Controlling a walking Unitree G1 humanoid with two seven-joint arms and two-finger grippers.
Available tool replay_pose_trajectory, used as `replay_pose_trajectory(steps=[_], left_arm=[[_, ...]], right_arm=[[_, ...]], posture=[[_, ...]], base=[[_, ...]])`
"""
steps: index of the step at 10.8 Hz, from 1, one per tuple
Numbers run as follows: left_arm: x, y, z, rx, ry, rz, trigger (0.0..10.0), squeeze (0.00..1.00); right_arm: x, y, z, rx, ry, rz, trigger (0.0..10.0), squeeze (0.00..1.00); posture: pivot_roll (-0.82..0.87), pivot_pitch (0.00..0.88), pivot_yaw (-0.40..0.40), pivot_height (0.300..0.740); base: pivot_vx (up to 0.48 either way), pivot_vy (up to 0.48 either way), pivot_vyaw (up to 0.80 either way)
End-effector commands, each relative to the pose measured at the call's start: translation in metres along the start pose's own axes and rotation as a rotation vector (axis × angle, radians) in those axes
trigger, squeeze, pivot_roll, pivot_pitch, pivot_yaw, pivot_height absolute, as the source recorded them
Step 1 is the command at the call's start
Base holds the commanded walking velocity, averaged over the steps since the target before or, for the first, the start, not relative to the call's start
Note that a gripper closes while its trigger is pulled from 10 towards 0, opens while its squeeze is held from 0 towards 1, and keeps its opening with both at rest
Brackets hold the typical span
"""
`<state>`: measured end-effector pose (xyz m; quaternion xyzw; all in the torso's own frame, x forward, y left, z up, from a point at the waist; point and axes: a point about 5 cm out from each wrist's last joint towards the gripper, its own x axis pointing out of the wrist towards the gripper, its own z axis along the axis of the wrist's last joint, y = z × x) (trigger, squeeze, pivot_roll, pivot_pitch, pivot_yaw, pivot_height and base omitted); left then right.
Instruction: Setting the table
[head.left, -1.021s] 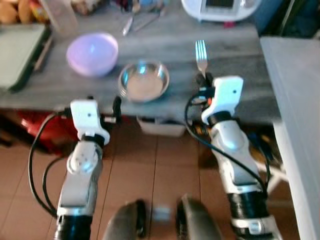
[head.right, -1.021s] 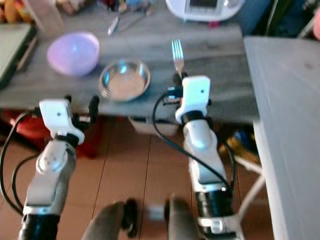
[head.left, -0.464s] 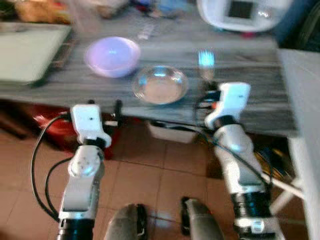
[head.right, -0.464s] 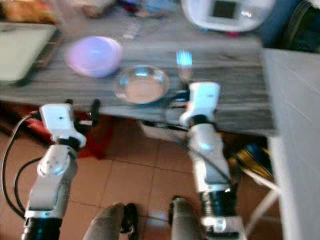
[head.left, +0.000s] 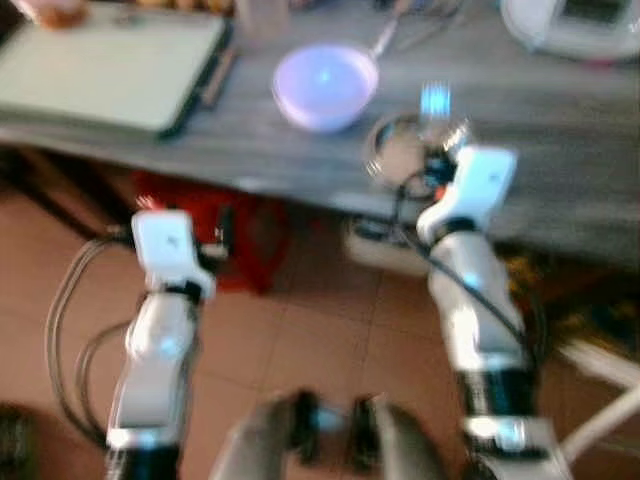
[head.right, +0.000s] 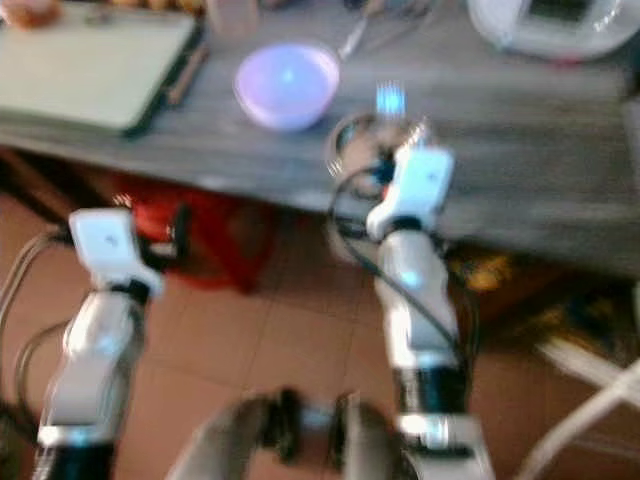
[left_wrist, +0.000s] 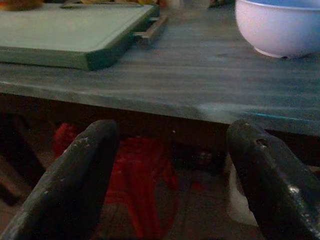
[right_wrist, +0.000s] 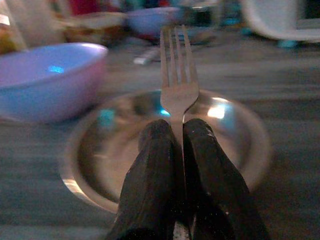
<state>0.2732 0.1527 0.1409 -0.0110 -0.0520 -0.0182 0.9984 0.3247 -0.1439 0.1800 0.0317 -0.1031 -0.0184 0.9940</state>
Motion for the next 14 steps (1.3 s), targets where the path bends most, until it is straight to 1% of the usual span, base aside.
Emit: replay_pose_trajectory(steps=[1, 3, 4, 6, 9, 10, 11, 14], left_arm=[[-0.0027, 0.0006, 0.0027, -0.001, -0.006, -0.01, 10.0, 0.0], [-0.0028, -0.0001, 0.0028, -0.004, -0.004, -0.013, 10.0, 0.0], [-0.0027, -0.0011, 0.0037, -0.003, -0.008, -0.023, 10.0, 0.0], [-0.0047, -0.0041, 0.0062, -0.027, -0.019, -0.053, 10.0, 0.0], [-0.0055, -0.0056, 0.0064, -0.035, -0.018, -0.062, 10.0, 0.0], [-0.0056, -0.0057, 0.0067, -0.038, -0.019, -0.065, 10.0, 0.0], [-0.006, -0.0058, 0.0068, -0.046, -0.019, -0.067, 10.0, 0.0], [-0.0053, -0.0066, 0.0066, -0.048, -0.023, -0.071, 10.0, 0.0]], right_arm=[[0.0009, -0.0063, 0.0099, -0.018, -0.054, -0.042, 10.0, 0.0], [0.0029, -0.0081, 0.0166, -0.038, -0.084, -0.052, 10.0, 0.0], [0.0036, -0.0077, 0.017, -0.037, -0.084, -0.055, 10.0, 0.0], [0.0033, -0.0056, 0.0188, -0.052, -0.098, -0.046, 10.0, 0.0], [0.0032, -0.0057, 0.0189, -0.06, -0.098, -0.044, 10.0, 0.0], [0.003, -0.0057, 0.0191, -0.064, -0.101, -0.042, 10.0, 0.0], [0.0027, -0.0054, 0.0192, -0.066, -0.101, -0.039, 10.0, 0.0], [0.0038, -0.0042, 0.0188, -0.07, -0.1, -0.028, 10.0, 0.0]], posture=[[-0.03, 0.251, 0.054, 0.74], [-0.03, 0.251, 0.054, 0.74], [-0.03, 0.251, 0.053, 0.74], [-0.03, 0.255, 0.051, 0.74], [-0.03, 0.255, 0.051, 0.74], [-0.03, 0.255, 0.05, 0.74], [-0.03, 0.253, 0.05, 0.74], [-0.04, 0.246, 0.048, 0.74]], base=[[0.0, 0.0, 0.0], [0.0, 0.0, 0.0], [0.0, 0.0, -0.8], [0.0, 0.0, -0.8], [0.0, 0.0, -0.72], [0.0, 0.0, 0.0], [0.262, 0.0, 0.0], [0.276, 0.0, -0.58]])
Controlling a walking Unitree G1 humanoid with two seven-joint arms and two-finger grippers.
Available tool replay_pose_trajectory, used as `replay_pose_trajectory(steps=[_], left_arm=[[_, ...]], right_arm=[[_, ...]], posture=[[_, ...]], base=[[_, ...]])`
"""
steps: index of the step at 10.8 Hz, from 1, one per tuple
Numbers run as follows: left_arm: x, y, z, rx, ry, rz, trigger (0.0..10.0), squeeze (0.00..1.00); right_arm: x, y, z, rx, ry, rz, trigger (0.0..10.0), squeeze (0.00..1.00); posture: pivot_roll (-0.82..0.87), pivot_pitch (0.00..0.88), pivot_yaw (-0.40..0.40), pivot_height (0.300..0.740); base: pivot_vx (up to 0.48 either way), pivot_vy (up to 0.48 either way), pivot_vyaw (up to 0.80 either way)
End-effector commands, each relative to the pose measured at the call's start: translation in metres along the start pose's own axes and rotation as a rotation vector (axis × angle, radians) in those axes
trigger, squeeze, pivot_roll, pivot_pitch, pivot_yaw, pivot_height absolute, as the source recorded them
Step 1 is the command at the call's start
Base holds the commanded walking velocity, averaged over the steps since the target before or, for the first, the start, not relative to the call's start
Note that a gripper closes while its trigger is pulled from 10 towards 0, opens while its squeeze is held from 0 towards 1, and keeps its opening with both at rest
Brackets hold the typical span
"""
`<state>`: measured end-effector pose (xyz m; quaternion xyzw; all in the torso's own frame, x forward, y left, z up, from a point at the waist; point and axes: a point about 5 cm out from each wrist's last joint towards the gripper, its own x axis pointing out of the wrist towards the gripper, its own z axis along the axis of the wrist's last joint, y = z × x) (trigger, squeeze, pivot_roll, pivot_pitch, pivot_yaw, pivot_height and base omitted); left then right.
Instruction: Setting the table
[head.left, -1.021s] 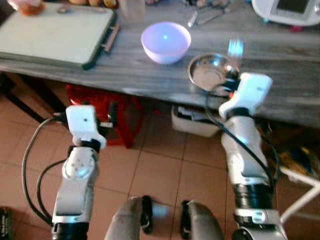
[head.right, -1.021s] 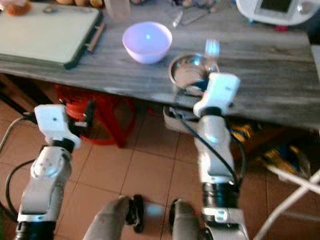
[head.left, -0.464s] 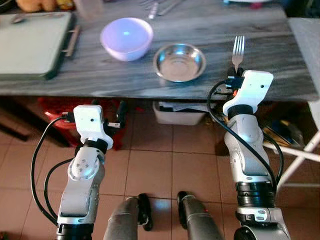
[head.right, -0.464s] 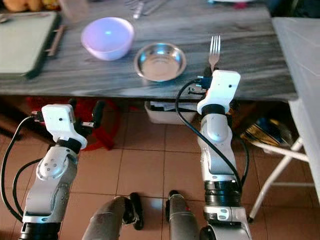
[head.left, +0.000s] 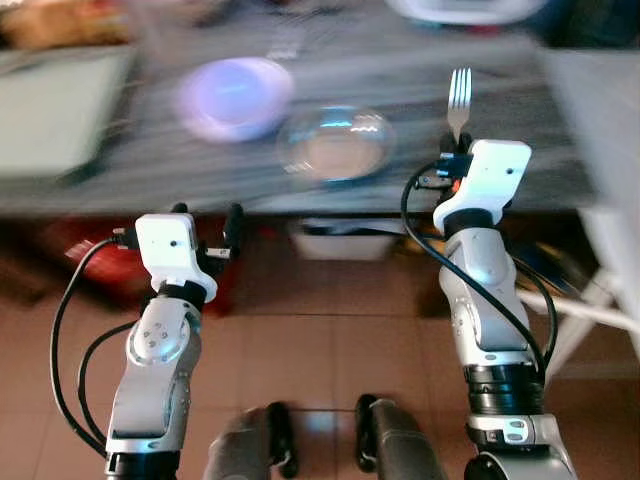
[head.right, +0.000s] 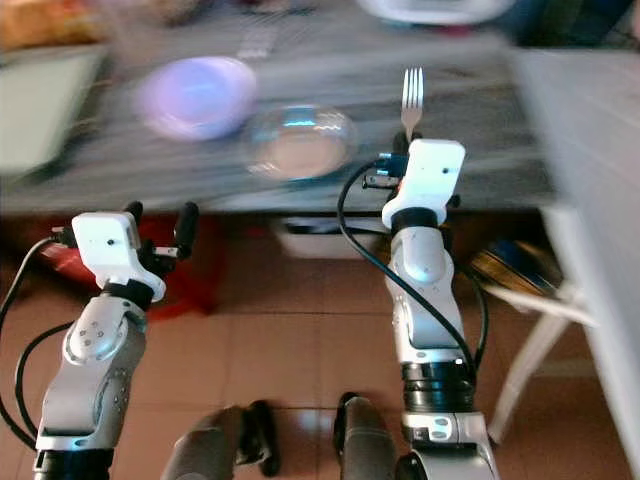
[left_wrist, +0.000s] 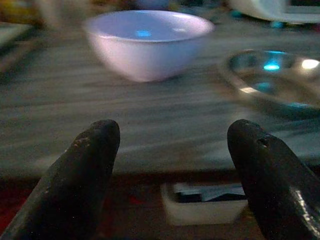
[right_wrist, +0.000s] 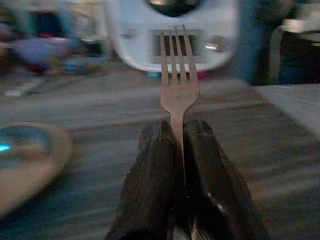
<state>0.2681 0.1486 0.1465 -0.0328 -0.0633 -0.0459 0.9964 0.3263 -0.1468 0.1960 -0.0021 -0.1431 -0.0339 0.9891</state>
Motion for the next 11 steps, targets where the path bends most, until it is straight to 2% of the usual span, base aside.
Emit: replay_pose_trajectory(steps=[1, 2, 5, 7, 11], left_arm=[[-0.001, -0.002, 0.0, -0.005, 0.002, -0.02, 10.0, 0.0], [-0.002, -0.003, 0.0, -0.005, 0.001, -0.023, 10.0, 0.0], [-0.005, 0.001, 0.0, -0.001, 0.005, 0.002, 10.0, 0.0], [-0.018, 0.017, -0.003, 0.032, 0.022, 0.063, 10.0, 0.0], [-0.021, 0.021, -0.003, 0.045, 0.031, 0.073, 10.0, 0.0]], right_arm=[[-0.001, -0.003, 0.003, -0.004, -0.017, -0.006, 10.0, 0.0], [-0.001, -0.003, 0.003, -0.007, -0.017, -0.005, 10.0, 0.0], [0.0, -0.003, 0.003, -0.013, -0.018, -0.002, 10.0, 0.0], [-0.003, -0.003, -0.001, 0.005, 0.001, 0.005, 10.0, 0.0], [0.0, -0.006, -0.003, 0.003, 0.009, 0.002, 10.0, 0.0]], posture=[[-0.04, 0.245, 0.046, 0.74], [-0.04, 0.245, 0.046, 0.74], [-0.04, 0.242, 0.046, 0.74], [-0.03, 0.25, 0.049, 0.74], [-0.03, 0.263, 0.047, 0.74]], base=[[0.274, 0.0, 0.0], [0.292, 0.0, 0.0], [0.0, 0.0, 0.0], [0.0, 0.0, 0.0], [0.0, 0.0, 0.0]])
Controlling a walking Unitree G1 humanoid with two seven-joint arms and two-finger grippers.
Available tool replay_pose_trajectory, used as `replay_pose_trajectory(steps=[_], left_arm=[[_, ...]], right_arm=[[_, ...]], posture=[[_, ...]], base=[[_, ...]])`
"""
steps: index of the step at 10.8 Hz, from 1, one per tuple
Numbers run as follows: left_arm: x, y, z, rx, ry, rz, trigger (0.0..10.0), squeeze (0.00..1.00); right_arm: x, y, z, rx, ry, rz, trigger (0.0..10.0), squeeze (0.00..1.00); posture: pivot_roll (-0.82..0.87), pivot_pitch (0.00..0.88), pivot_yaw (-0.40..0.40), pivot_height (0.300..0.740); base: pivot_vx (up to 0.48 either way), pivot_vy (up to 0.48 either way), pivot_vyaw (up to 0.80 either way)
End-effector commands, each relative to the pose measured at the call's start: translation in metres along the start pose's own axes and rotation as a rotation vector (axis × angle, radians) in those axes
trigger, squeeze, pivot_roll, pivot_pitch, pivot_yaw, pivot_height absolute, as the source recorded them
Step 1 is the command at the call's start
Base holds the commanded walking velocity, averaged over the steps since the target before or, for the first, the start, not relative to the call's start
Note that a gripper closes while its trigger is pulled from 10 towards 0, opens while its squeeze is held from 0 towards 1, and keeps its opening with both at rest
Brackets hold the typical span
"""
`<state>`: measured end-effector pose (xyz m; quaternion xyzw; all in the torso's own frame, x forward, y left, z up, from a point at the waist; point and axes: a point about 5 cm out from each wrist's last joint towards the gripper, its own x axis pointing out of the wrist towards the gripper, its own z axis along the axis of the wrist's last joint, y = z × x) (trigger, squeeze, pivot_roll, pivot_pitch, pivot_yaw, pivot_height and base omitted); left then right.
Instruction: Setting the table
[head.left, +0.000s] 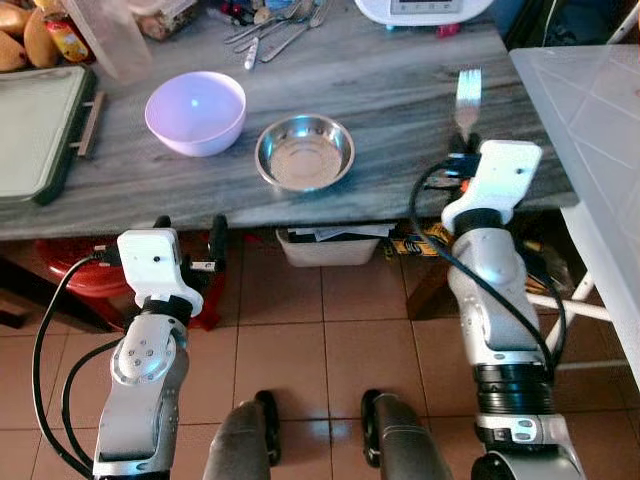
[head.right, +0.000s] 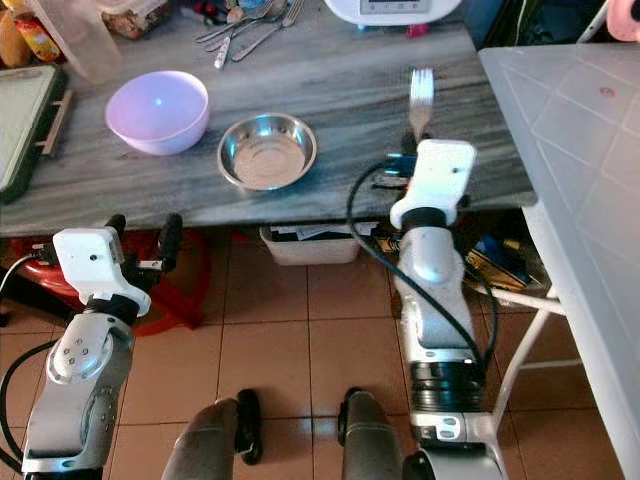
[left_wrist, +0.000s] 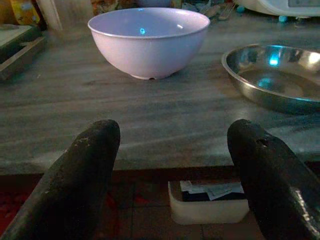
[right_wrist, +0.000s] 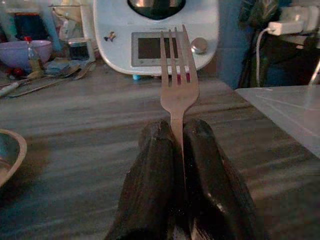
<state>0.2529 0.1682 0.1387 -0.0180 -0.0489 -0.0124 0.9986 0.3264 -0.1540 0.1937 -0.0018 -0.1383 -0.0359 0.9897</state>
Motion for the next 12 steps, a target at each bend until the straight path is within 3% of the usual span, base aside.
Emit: replay_pose_trajectory(steps=[1, 3, 6, 9, 12], left_arm=[[-0.004, 0.001, 0.001, 0.011, 0.008, 0.002, 10.0, 0.0], [-0.004, 0.001, 0.001, 0.012, 0.012, -0.001, 10.0, 0.0], [-0.004, -0.001, 0.001, 0.005, 0.016, -0.01, 10.0, 0.0], [-0.001, -0.006, 0.001, -0.004, 0.022, -0.032, 10.0, 0.0], [0.0, -0.008, 0.0, -0.01, 0.03, -0.051, 10.0, 0.0]], right_arm=[[0.001, -0.002, -0.004, 0.009, 0.025, 0.005, 10.0, 0.0], [0.002, -0.011, -0.015, 0.06, 0.111, 0.002, 10.0, 0.0], [0.002, -0.003, -0.027, 0.123, 0.198, 0.095, 10.0, 0.0], [0.015, 0.009, -0.022, 0.218, 0.233, 0.182, 10.0, 0.0], [0.028, 0.01, -0.016, 0.244, 0.246, 0.208, 10.0, 0.0]], posture=[[-0.03, 0.272, 0.048, 0.74], [-0.03, 0.277, 0.049, 0.74], [-0.02, 0.284, 0.053, 0.74], [-0.03, 0.288, 0.063, 0.74], [-0.03, 0.286, 0.065, 0.74]], base=[[0.0, 0.0, 0.0], [0.0, 0.0, 0.0], [0.0, 0.0, 0.0], [0.0, 0.0, 0.0], [0.0, 0.0, 0.0]])
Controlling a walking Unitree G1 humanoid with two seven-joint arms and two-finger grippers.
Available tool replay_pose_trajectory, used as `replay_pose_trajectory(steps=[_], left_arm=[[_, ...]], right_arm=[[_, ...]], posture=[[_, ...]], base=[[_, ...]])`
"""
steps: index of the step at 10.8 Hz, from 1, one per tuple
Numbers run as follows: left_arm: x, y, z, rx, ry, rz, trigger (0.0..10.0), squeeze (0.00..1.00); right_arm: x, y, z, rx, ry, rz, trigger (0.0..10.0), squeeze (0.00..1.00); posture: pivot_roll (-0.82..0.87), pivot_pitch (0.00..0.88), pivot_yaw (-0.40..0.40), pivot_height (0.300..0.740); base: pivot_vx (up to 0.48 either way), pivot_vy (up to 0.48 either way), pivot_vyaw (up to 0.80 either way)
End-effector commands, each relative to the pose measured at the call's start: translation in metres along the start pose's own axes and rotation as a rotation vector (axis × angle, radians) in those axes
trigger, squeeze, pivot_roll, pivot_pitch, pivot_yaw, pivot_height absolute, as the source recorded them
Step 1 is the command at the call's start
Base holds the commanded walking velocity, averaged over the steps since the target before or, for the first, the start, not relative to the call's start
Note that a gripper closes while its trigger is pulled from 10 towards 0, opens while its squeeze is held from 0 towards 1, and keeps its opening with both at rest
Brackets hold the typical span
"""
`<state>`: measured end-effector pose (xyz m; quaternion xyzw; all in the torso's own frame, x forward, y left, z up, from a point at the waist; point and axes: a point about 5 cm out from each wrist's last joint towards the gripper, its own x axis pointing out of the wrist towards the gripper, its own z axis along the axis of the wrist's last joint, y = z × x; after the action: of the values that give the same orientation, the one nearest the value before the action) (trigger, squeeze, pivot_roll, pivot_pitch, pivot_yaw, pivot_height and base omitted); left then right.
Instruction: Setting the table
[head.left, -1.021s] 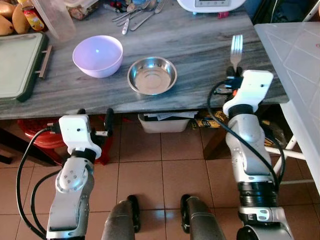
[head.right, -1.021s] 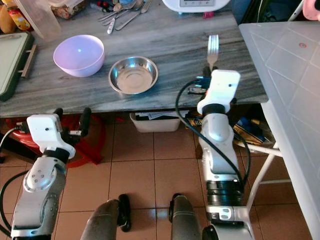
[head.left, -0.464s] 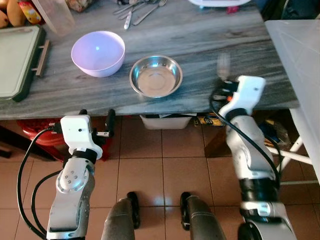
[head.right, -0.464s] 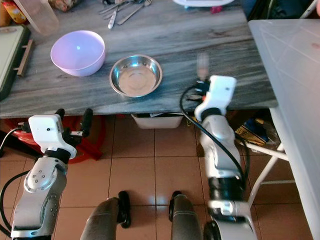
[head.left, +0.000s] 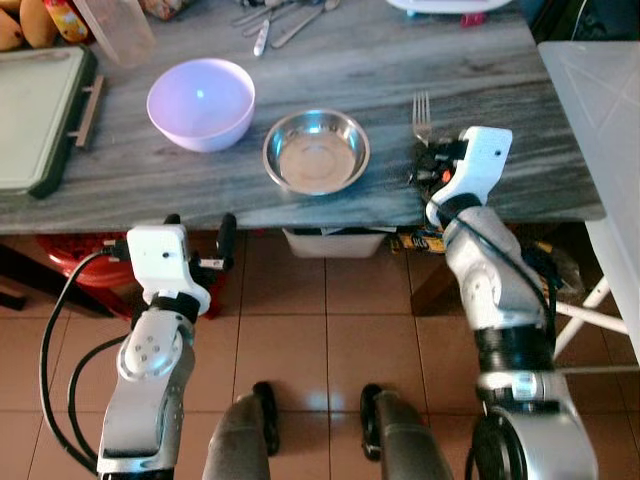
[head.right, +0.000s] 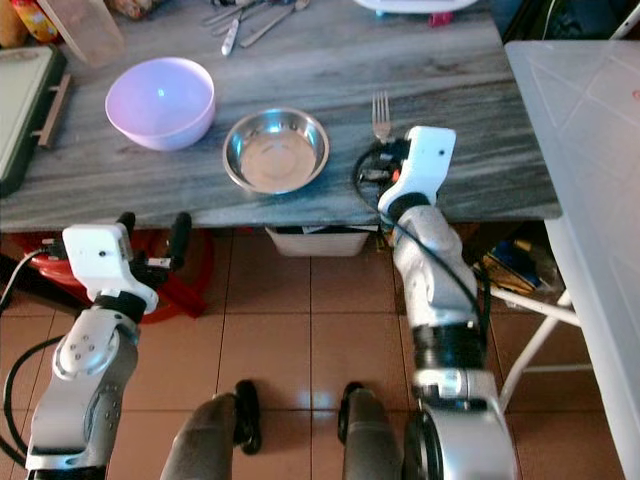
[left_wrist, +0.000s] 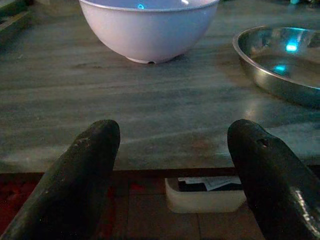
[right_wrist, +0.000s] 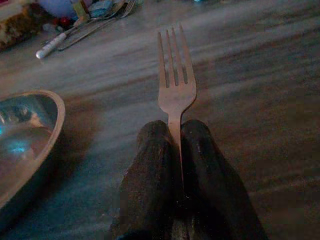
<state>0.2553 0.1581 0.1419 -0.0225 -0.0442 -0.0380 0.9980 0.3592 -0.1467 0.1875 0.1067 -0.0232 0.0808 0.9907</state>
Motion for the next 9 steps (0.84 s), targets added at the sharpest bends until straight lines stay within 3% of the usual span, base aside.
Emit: replay_pose_trajectory(steps=[1, 9], left_arm=[[-0.002, 0.001, -0.003, 0.0, 0.021, -0.003, 10.0, 0.0], [0.0, 0.0, -0.001, 0.005, 0.02, -0.025, 10.0, 0.0]], right_arm=[[0.002, 0.0, -0.001, 0.01, 0.016, 0.01, 10.0, 0.0], [0.023, 0.0, -0.005, 0.062, 0.111, 0.042, 10.0, 0.0]], posture=[[-0.03, 0.286, 0.066, 0.74], [-0.01, 0.288, 0.078, 0.74]], base=[[0.0, 0.0, 0.0], [0.0, 0.0, 0.0]])
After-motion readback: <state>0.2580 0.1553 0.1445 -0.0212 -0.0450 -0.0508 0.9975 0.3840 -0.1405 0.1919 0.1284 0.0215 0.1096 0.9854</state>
